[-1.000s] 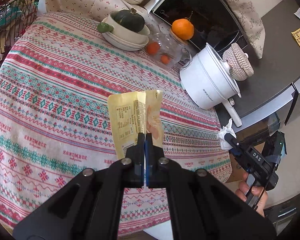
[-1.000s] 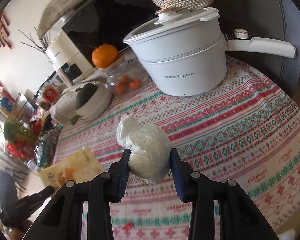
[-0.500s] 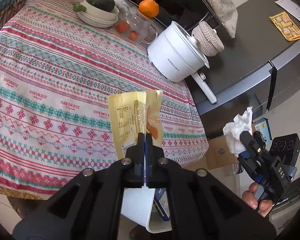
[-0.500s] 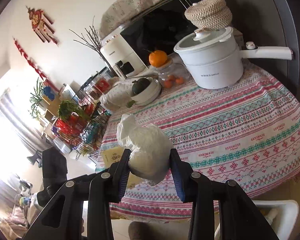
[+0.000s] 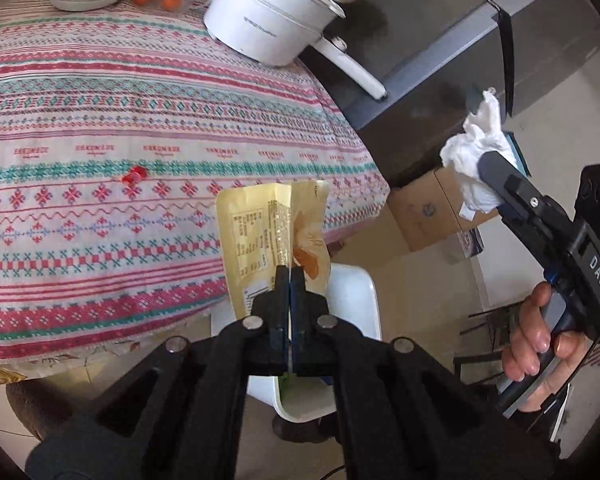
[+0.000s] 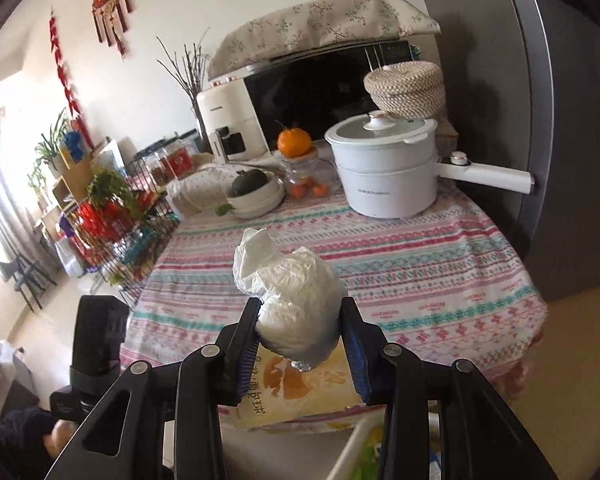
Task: Collect trash
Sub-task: 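Carry the bread packet and tissue over the bin with both grippers, then open both grippers to drop the packet and tissue into the bin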
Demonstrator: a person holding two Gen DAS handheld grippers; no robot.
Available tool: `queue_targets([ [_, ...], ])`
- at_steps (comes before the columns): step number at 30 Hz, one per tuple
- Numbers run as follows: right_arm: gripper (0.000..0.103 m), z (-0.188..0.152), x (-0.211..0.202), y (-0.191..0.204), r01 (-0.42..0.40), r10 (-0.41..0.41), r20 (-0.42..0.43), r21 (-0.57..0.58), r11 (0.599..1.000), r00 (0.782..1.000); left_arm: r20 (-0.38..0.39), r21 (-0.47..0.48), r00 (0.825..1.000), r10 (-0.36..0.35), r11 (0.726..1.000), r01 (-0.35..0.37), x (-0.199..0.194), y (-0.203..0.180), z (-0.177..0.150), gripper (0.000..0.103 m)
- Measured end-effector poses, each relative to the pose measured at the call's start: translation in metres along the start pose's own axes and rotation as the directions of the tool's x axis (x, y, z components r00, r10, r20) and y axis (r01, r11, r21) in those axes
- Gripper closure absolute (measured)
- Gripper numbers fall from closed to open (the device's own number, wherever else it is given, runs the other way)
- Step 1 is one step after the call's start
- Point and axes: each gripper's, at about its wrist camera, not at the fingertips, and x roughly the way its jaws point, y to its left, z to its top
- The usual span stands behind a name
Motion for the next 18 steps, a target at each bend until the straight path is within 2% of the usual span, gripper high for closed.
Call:
queue_targets([
  [3, 0.063, -0.024, 0.005, -0.022, 0.072, -0.071, -0.089, 0.005, 0.997, 0.993, -0.074, 0.059, 0.997, 0.005, 0.998, -0.001, 0.020, -0.014, -0.014, 0.103],
  [8, 0.063, -0.073, 0.013, -0.073, 0.185, -0.165, -0.256, 0.057, 0.981, 0.952, -0.168, 0.155, 0.985, 0.034, 0.988, -0.008, 0.051, -0.036, -0.034, 0.103],
  [14, 0.062, -0.109, 0.010, -0.116, 0.249, -0.200, -0.351, 0.101, 0.963, 0.915, -0.237, 0.253, 0.969, 0.073, 0.967, -0.011, 0.075, -0.055, -0.053, 0.103],
  [18, 0.060, -0.118, 0.006, -0.129, 0.268, -0.207, -0.380, 0.116, 0.956, 0.902, -0.255, 0.299, 0.962, 0.096, 0.954, -0.015, 0.084, -0.061, -0.058, 0.103],
])
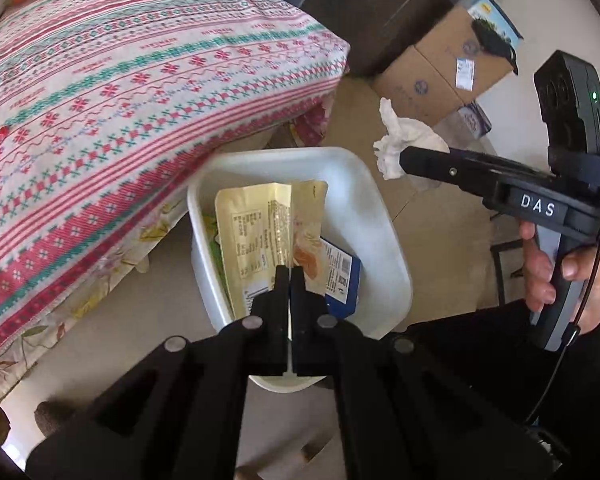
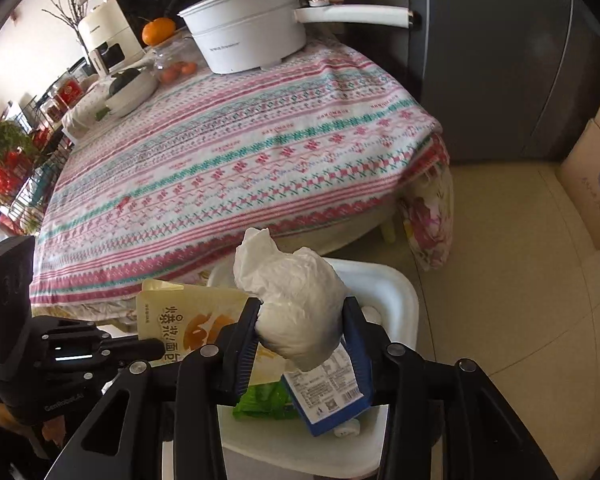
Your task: Collect trash
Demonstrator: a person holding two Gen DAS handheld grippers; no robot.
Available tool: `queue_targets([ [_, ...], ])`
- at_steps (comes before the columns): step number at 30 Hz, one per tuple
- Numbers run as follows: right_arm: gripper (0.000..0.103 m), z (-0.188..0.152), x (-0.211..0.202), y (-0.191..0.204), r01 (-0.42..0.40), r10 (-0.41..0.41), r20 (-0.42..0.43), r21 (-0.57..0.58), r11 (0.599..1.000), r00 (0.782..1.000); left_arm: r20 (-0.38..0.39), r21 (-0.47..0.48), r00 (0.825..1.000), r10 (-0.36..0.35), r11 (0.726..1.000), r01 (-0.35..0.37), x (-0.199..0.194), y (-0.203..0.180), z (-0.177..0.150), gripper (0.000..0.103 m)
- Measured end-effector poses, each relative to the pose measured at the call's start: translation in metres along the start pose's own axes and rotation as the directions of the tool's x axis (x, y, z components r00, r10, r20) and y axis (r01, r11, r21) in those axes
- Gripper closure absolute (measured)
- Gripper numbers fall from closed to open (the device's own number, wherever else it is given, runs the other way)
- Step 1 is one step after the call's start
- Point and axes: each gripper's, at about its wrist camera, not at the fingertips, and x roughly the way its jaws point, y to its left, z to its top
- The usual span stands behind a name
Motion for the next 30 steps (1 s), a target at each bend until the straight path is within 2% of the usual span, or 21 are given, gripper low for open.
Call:
queue_targets([
  [3, 0.060, -0.003, 0.001, -0.005, 0.012, -0.012, -0.010, 0.007, 1.000, 1.000, -0.010, 0.030, 1.000, 0.014, 0.999, -0.014, 0.005, -0.005, 0.000, 0.102],
  [4, 0.058, -0.004, 0.002, -0.007, 0.016, -0.016, -0.016, 0.008, 1.000, 1.000, -0.017, 0.037, 0.999, 0.029, 0.999, -0.029, 0.006, -0.006, 0.000, 0.097],
  [5, 0.056, -0.004, 0.002, -0.007, 0.018, -0.018, -0.022, 0.007, 1.000, 1.000, -0.020, 0.044, 0.999, 0.050, 0.998, -0.049, 0.007, -0.008, 0.001, 0.084],
  [6, 0.048, -0.004, 0.003, -0.007, 0.021, -0.021, -0.029, 0.008, 1.000, 0.999, -0.015, 0.059, 0.997, 0.071, 0.996, -0.070, 0.005, -0.010, 0.001, 0.075],
  [7, 0.040, -0.004, 0.003, -0.007, 0.025, -0.025, -0.035, 0.011, 1.000, 0.999, -0.004, 0.070, 0.996, 0.087, 0.994, -0.087, 0.004, -0.011, 0.002, 0.058],
  [8, 0.038, -0.005, 0.002, -0.007, 0.027, -0.027, -0.037, 0.017, 0.999, 0.999, 0.010, 0.082, 0.994, 0.106, 0.991, -0.106, 0.000, -0.013, 0.001, 0.046],
  [11, 0.029, -0.005, -0.001, -0.008, 0.020, -0.019, -0.036, 0.026, 0.999, 0.999, 0.030, 0.095, 0.990, 0.140, 0.985, -0.142, -0.004, -0.017, 0.003, 0.032],
  [16, 0.027, -0.003, -0.008, -0.009, 0.026, -0.025, -0.019, 0.042, 0.999, 0.999, 0.063, 0.041, 0.976, 0.206, 0.977, -0.209, -0.018, -0.014, -0.001, 0.020],
  [18, 0.026, -0.002, -0.011, -0.009, 0.028, -0.028, -0.012, 0.043, 0.999, 1.000, 0.087, 0.022, 0.963, 0.255, 0.966, -0.258, -0.026, -0.014, -0.004, 0.018],
  [20, 0.023, -0.001, -0.016, -0.007, 0.041, -0.041, 0.005, 0.042, 0.998, 0.999, 0.106, 0.003, 0.951, 0.291, 0.956, -0.293, -0.031, -0.014, -0.005, 0.008],
  [21, 0.018, -0.001, -0.020, -0.006, 0.047, -0.048, 0.017, 0.041, 0.998, 0.999, 0.115, -0.007, 0.943, 0.311, 0.950, -0.312, -0.035, -0.014, -0.007, 0.005],
  [23, 0.016, -0.001, -0.028, -0.002, 0.060, -0.062, 0.053, 0.032, 0.998, 0.997, 0.127, -0.029, 0.928, 0.350, 0.936, -0.350, -0.043, -0.015, -0.008, 0.002],
  [26, 0.012, -0.004, -0.044, 0.011, 0.100, -0.099, 0.094, -0.004, 0.995, 0.991, 0.148, -0.057, 0.891, 0.429, 0.903, -0.426, -0.059, -0.018, -0.011, 0.002],
  [27, 0.008, -0.005, -0.049, 0.015, 0.111, -0.108, 0.104, -0.017, 0.994, 0.989, 0.164, -0.070, 0.872, 0.460, 0.888, -0.455, -0.067, -0.020, -0.014, 0.002],
  [29, 0.000, -0.009, -0.063, 0.026, 0.136, -0.129, 0.143, -0.036, 0.990, 0.981, 0.193, -0.097, 0.847, 0.495, 0.869, -0.486, -0.079, -0.023, -0.016, 0.002],
  [30, 0.000, -0.011, -0.068, 0.030, 0.143, -0.135, 0.151, -0.044, 0.989, 0.979, 0.207, -0.114, 0.834, 0.510, 0.860, -0.498, -0.086, -0.024, -0.017, 0.002],
])
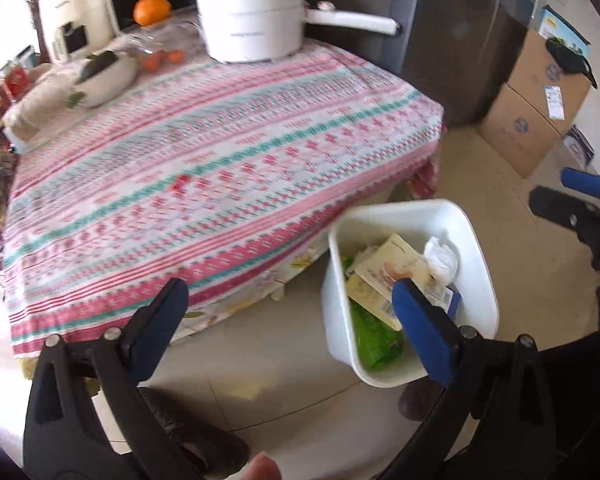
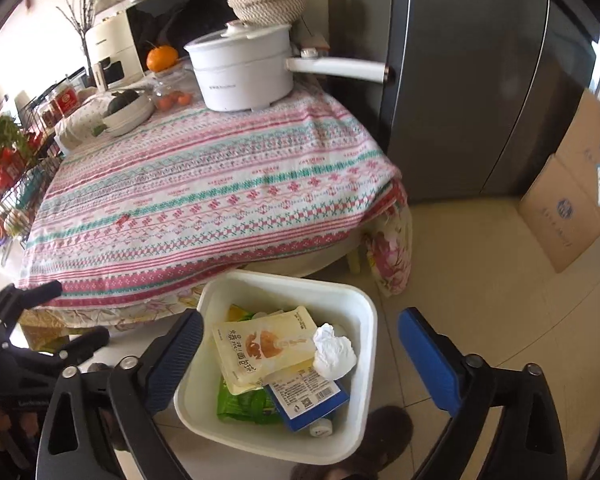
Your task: Collect trash
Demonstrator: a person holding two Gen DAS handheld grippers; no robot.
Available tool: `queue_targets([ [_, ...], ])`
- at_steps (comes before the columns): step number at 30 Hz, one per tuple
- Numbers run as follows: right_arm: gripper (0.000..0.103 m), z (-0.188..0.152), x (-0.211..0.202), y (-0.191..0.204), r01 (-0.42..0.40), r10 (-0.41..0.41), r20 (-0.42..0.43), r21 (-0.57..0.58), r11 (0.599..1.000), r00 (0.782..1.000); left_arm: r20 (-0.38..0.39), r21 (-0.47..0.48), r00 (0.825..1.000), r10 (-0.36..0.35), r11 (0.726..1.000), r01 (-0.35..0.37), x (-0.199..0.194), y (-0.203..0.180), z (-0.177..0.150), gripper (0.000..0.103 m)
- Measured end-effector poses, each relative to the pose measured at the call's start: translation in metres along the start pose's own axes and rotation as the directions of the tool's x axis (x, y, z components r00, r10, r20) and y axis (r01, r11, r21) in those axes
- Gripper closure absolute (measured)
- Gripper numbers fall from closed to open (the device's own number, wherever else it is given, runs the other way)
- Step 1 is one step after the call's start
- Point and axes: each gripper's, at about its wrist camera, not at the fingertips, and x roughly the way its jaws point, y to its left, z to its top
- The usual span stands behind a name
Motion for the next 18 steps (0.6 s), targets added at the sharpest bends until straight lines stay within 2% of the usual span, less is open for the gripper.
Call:
queue_targets([
  [6, 0.000, -0.010, -0.037, 0.019, 0.052, -0.049, 0.095, -0.031, 0.998, 0.994, 0.089, -0.070, 0.994, 0.069, 0.996, -0.063, -0.030, 0.012, -0.002, 0.002],
  [12, 0.000, -0.016, -0.057, 0.026, 0.062, -0.060, 0.158, -0.008, 0.998, 0.986, 0.150, -0.083, 0.986, 0.070, 0.995, -0.058, -0.048, 0.012, -0.004, 0.002],
  [18, 0.000, -0.016, -0.068, 0.029, 0.068, -0.067, 0.205, 0.002, 0.998, 0.976, 0.172, -0.080, 0.983, 0.068, 0.995, -0.055, -0.056, 0.009, -0.008, 0.002],
])
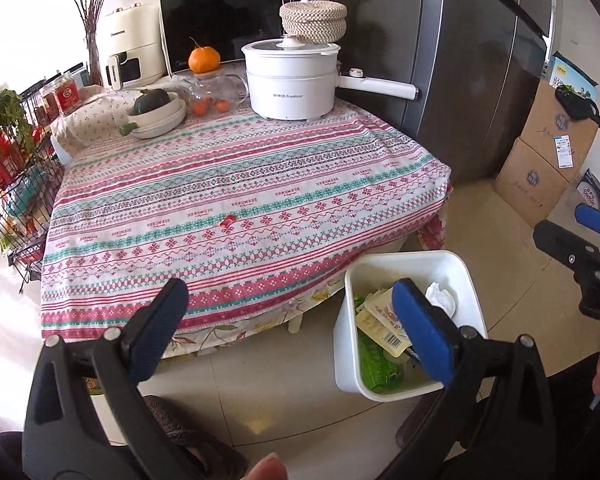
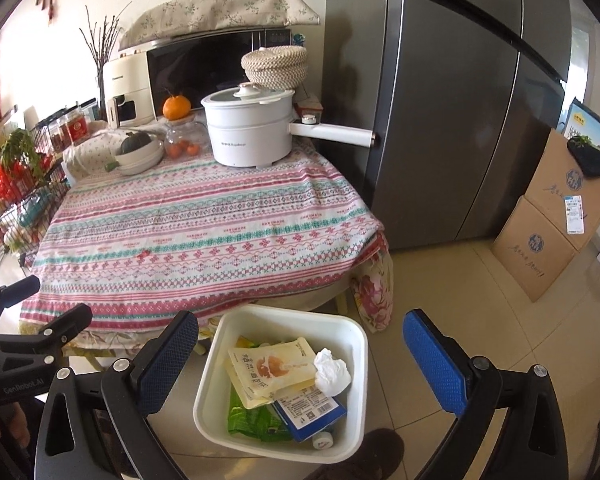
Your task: Collect trash
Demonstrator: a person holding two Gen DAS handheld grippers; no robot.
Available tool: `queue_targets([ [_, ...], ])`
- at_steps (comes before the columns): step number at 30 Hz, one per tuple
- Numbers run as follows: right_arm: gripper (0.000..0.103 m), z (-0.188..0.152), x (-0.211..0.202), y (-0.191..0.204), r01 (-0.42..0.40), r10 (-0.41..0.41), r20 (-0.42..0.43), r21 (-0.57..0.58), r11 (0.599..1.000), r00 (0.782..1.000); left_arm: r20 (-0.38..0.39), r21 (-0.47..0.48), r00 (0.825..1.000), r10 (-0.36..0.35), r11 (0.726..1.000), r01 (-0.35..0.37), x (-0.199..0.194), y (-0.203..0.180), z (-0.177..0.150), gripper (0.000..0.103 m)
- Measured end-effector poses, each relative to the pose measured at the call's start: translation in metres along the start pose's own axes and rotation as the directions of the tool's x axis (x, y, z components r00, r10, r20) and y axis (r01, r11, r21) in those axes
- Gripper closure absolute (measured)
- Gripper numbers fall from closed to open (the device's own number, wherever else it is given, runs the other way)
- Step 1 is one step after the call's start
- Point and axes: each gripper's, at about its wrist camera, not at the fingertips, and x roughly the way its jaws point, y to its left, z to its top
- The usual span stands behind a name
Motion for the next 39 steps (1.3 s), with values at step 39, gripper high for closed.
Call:
queue_targets([
  [39, 0.000, -0.001, 0.005, 0.003, 0.042, -0.042, 0.010, -0.024, 0.999, 0.999, 0.052, -0.008, 0.998, -0.022, 1.000, 0.023, -0.014, 0.004, 0.001, 0.001],
])
